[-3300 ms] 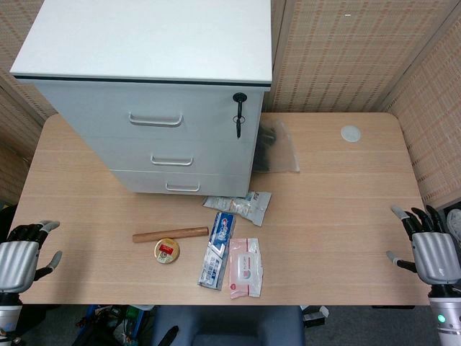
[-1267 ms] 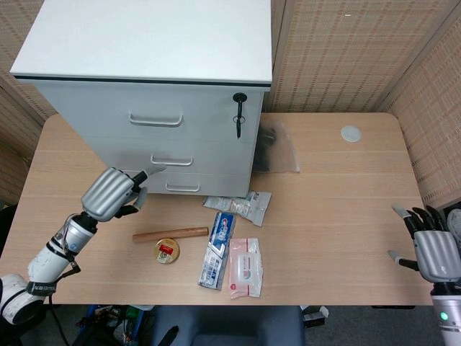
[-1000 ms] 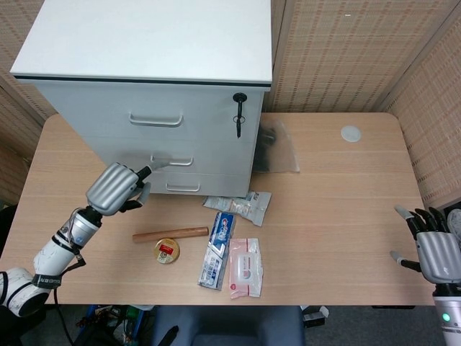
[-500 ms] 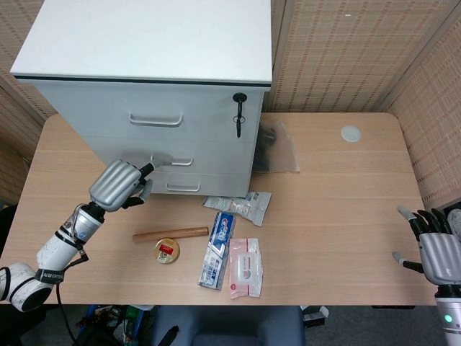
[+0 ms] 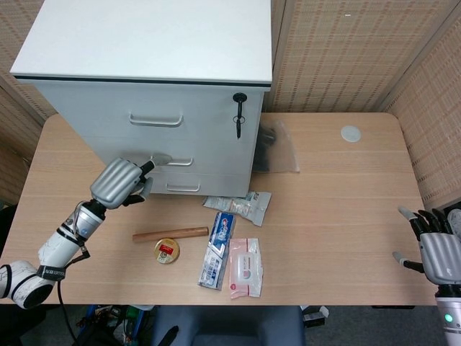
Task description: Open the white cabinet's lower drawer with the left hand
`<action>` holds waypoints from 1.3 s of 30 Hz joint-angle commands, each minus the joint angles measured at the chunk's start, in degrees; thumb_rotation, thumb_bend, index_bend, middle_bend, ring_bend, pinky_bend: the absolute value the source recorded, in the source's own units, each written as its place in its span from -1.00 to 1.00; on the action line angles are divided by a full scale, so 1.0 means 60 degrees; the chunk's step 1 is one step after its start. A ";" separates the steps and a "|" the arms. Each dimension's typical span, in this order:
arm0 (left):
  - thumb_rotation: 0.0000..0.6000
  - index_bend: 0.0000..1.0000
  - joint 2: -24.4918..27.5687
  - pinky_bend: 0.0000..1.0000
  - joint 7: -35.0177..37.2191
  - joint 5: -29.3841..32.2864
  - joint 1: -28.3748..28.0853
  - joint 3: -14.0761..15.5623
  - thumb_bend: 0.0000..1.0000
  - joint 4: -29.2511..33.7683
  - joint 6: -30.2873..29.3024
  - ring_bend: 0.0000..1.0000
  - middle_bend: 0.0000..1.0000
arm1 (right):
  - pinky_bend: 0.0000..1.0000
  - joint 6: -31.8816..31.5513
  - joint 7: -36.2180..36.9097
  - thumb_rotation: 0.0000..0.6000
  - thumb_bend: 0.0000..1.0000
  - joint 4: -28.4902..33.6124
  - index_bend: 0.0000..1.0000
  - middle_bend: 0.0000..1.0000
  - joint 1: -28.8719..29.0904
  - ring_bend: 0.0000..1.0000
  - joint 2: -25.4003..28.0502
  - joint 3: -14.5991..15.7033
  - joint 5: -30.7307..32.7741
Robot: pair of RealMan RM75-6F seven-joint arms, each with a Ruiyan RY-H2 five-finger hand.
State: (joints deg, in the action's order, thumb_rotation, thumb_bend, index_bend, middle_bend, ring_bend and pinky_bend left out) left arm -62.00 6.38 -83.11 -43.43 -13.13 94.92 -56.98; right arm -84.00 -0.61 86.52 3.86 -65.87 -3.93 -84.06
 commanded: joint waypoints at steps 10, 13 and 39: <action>1.00 -0.59 0.0145 1.00 0.0008 -0.0151 0.0093 0.0178 0.35 0.0210 -0.0195 0.99 0.98 | -0.83 0.0054 -0.0010 1.00 -0.91 -0.0009 -0.68 -0.47 0.0012 -0.70 0.0002 -0.0005 0.0032; 1.00 -0.59 0.0234 1.00 0.0017 -0.0234 0.0185 0.0237 0.35 0.0341 -0.0337 0.99 0.98 | -0.83 0.0058 -0.0025 1.00 -0.91 0.0004 -0.67 -0.47 0.0016 -0.70 0.0007 -0.0009 0.0032; 1.00 -0.57 0.1021 1.00 -0.0281 -0.0906 0.0766 0.0749 0.35 0.1522 -0.0906 0.99 0.98 | -0.83 0.0069 -0.0120 1.00 -0.91 0.0098 -0.67 -0.47 0.0004 -0.70 0.0037 0.0013 0.0035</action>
State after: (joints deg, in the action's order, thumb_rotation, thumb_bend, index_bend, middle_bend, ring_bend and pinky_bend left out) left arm -55.99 4.78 -88.44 -38.92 -8.71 103.94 -62.32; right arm -83.59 -1.32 87.10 3.89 -65.65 -3.85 -83.85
